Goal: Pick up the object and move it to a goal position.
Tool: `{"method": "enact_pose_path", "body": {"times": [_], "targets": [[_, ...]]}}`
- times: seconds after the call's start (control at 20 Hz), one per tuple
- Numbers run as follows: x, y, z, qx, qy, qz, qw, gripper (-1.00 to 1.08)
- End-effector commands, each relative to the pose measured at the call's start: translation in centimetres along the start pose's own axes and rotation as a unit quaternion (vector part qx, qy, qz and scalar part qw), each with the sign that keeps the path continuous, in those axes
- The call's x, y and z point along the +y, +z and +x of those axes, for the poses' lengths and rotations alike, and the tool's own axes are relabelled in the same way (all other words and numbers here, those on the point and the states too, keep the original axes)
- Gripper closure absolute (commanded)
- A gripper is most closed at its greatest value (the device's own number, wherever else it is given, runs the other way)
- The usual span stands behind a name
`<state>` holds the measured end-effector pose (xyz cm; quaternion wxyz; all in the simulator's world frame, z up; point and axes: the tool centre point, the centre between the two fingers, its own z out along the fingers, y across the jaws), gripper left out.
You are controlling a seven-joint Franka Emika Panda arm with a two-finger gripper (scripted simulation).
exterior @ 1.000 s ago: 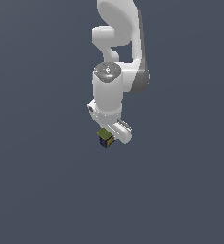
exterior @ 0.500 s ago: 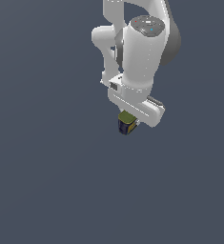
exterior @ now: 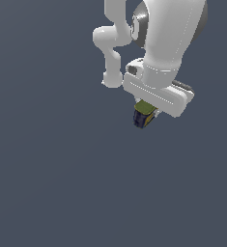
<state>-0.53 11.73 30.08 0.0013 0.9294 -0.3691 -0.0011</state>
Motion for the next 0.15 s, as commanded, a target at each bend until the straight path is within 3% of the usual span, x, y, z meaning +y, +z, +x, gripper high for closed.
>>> {"method": "enact_pose_path", "body": {"times": [0.0, 0.1], "targets": [[-0.34, -0.71, -0.24, 0.001, 0.001, 0.001, 1.0, 1.08], [-0.41, -0.82, -0.3, 0.001, 0.001, 0.001, 1.0, 1.08]]}}
